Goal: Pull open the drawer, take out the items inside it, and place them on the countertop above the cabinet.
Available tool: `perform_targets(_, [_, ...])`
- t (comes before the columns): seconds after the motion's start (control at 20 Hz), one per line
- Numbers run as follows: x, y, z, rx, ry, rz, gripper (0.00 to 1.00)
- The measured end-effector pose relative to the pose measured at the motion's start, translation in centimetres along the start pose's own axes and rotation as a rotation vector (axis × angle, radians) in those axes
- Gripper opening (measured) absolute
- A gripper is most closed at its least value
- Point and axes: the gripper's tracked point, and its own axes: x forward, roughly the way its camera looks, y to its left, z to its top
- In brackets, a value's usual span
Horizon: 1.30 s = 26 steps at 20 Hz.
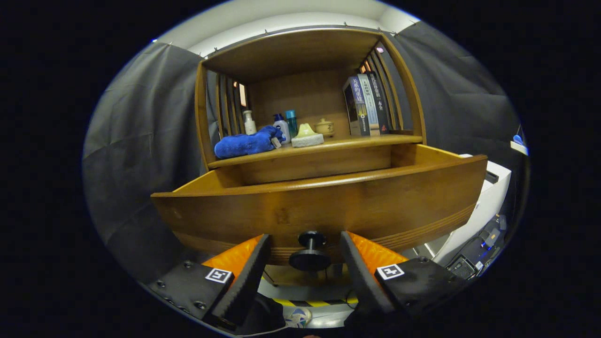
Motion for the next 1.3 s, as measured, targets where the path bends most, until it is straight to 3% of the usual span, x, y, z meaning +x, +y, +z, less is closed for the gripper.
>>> perform_targets(0.25, [0.5,-0.5,0.6,-0.061,-0.023,-0.052,0.96])
perform_targets(0.45, [0.9,-0.6,1.2,-0.019,-0.026,-0.064,0.95])
perform_targets(0.95, [5.7,-0.9,4.4,-0.058,-0.083,-0.107,0.96])
perform_targets(1.3, [8.6,-0.2,7.1,-0.182,-0.159,-0.122,0.97])
